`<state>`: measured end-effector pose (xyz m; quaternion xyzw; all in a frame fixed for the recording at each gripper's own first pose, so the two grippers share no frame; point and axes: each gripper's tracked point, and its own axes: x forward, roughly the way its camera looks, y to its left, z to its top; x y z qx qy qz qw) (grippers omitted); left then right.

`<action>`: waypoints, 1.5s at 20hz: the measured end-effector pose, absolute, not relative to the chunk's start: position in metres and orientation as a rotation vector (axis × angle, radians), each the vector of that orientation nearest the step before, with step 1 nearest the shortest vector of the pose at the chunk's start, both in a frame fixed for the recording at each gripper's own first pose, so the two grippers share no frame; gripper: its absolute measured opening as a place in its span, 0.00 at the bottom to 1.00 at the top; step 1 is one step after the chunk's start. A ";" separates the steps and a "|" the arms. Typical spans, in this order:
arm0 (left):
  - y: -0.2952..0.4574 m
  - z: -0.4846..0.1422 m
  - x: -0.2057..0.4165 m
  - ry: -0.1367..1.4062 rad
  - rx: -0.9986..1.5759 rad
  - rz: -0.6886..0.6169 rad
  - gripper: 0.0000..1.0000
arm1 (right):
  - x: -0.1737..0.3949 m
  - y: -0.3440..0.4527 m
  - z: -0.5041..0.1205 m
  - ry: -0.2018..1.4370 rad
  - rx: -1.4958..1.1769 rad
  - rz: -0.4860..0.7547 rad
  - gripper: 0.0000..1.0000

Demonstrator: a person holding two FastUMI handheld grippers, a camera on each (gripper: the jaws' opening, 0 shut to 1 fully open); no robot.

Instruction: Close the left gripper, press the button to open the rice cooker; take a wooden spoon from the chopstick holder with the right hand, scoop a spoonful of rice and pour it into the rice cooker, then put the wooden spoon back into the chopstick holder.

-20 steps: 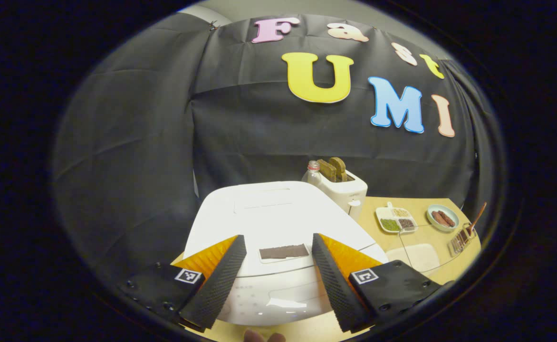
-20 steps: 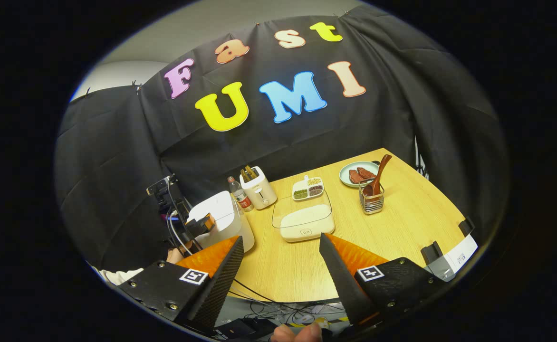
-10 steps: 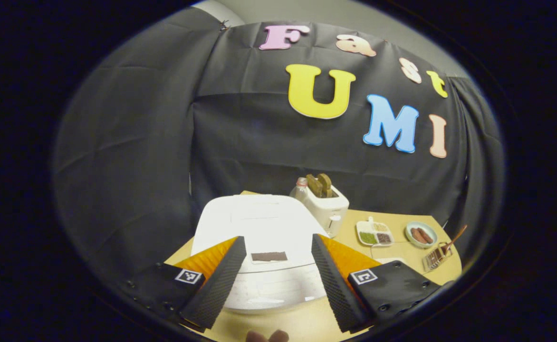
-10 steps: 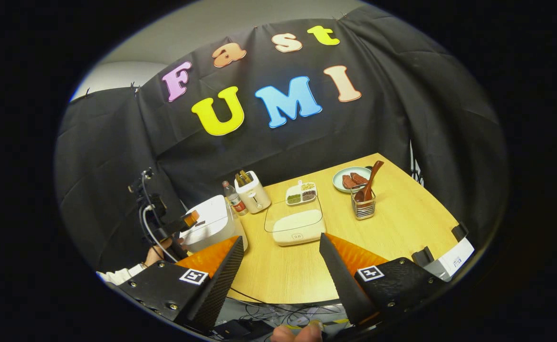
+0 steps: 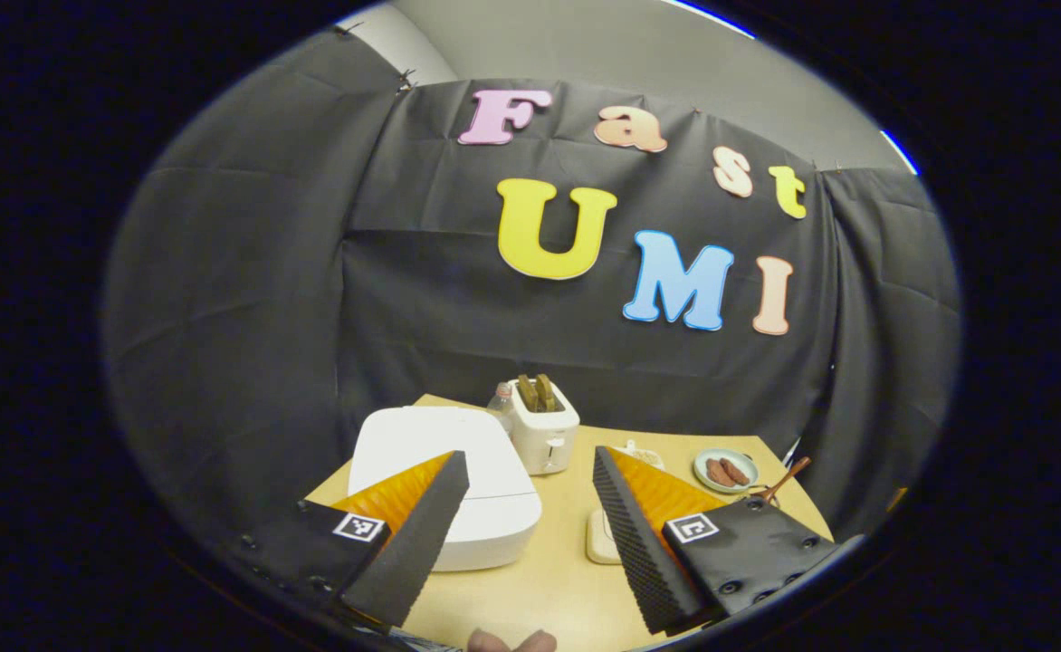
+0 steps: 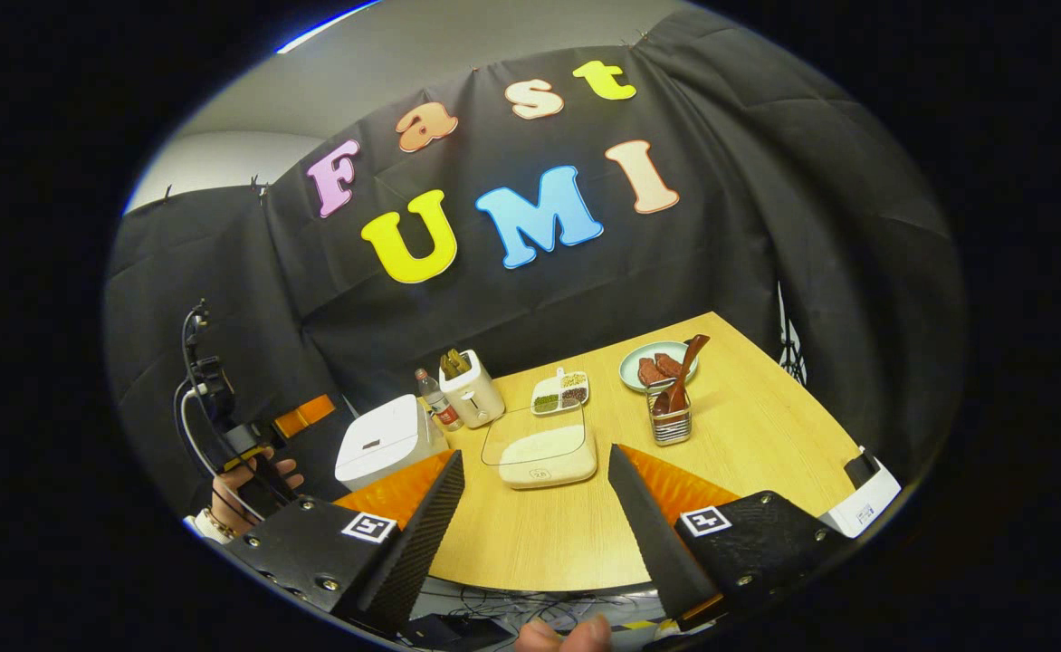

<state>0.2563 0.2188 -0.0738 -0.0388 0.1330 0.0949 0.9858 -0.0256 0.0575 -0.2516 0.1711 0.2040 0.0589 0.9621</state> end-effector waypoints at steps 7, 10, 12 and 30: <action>0.114 -0.048 0.189 0.251 -0.060 0.169 0.95 | -0.024 -0.024 -0.244 0.376 0.357 0.132 0.98; 0.075 -0.029 0.165 0.222 -0.055 0.143 0.93 | -0.017 -0.053 -0.233 0.335 0.323 0.111 0.98; 0.056 -0.016 0.153 0.197 -0.036 0.121 0.93 | -0.011 -0.063 -0.217 0.290 0.300 0.095 0.98; 0.068 0.055 0.157 0.089 -0.107 0.068 0.94 | -0.004 -0.009 -0.119 0.100 0.115 0.009 0.98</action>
